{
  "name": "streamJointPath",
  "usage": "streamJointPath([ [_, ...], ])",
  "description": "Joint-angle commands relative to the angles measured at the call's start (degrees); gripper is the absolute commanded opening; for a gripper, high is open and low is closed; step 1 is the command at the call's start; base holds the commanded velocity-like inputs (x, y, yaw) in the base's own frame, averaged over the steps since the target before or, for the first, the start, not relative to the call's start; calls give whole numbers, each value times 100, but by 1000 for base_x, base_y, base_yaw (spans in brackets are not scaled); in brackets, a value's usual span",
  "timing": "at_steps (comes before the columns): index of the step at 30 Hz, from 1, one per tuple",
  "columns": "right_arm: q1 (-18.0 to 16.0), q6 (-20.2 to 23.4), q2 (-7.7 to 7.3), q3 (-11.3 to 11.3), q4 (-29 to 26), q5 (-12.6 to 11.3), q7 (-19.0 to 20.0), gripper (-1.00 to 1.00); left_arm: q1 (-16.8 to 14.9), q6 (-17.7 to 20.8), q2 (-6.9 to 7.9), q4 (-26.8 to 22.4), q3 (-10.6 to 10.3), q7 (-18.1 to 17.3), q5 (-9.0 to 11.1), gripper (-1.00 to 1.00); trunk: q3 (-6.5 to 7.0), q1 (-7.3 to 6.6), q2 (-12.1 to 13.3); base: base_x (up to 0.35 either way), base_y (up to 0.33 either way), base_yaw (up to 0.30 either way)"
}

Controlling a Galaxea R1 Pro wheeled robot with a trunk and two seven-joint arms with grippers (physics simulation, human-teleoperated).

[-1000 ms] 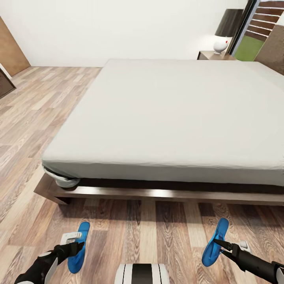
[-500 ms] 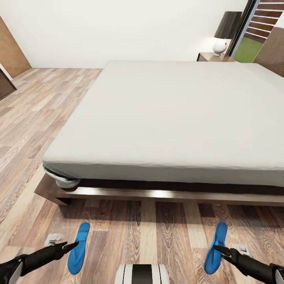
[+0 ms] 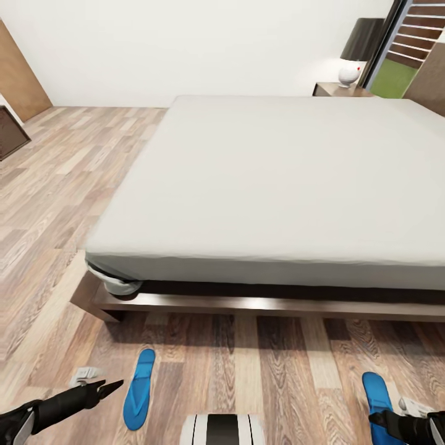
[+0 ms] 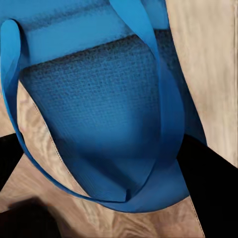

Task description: In the bedroom, move the book from the bed onto either nightstand, and place the two sandals side by side next to the bed.

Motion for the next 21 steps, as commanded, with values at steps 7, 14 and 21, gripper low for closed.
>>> streamJointPath([
  [7,-15,57,4,-40,-162,50,-171,-100,-5,60,-5,-3,50,-35,-43,100,-4,-1,-2,0,278,0],
  [14,-16,-15,3,-40,-155,48,-247,-100,-5,60,-13,-2,42,-27,-43,100,-4,-1,-2,0,283,0],
  [21,-15,-750,0,-43,-151,39,-864,-100,-5,52,-20,0,40,-14,-43,100,-4,-1,-2,0,203,0],
])
